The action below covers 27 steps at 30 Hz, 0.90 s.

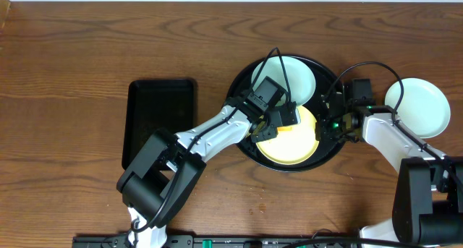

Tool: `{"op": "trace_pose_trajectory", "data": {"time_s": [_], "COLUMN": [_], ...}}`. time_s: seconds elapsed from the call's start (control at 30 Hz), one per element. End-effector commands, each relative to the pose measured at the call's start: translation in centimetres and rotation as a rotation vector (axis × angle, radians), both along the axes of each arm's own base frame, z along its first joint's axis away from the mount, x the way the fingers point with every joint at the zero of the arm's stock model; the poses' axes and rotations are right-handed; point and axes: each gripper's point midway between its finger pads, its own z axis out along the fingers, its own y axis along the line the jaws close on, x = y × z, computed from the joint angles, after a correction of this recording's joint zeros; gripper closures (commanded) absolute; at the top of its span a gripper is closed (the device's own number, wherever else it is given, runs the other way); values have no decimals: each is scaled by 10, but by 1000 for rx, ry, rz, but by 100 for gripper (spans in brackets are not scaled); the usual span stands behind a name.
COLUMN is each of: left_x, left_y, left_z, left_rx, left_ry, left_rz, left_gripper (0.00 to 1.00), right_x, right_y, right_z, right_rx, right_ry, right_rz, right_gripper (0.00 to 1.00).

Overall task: Clean dirty plates on tray and stack at the side
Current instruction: 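Scrub the yellow plate's stained area with the sponge in the left gripper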

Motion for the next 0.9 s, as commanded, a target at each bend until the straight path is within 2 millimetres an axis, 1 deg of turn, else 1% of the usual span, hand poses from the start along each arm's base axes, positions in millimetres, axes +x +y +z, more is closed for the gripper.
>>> {"op": "trace_pose_trajectory", "data": {"time_s": [0.0, 0.23, 0.3, 0.43, 0.63, 0.73, 0.8, 0.87], "left_x": [3, 13, 13, 12, 11, 12, 4, -8], "left_y": [4, -5, -5, -4, 1, 4, 6, 9], "left_z": [-2, 13, 13, 6, -20, -26, -29, -32], "left_rx": [34, 17, 23, 37, 69, 72, 76, 81], "left_ry": [-30, -65, -74, -65, -28, -11, 25, 83], "left_rz": [-45, -58, -80, -102, -100, -92, -101, -114], "left_gripper": [92, 93, 93, 93, 93, 92, 93, 93], "right_x": [-3, -3, -3, -3, -3, -3, -3, -3], "right_y": [-3, -3, -3, -3, -3, -3, -3, -3], "right_z": [-4, -4, -4, -4, -4, -4, -4, -4], "right_rx": [-5, -5, -5, -5, -4, -4, -4, -4], "right_ry": [11, 11, 11, 11, 13, 13, 13, 13], "right_rz": [-2, -2, -2, -2, -9, -8, -8, -8], "right_gripper": [99, 99, 99, 99, 99, 99, 99, 99]}}
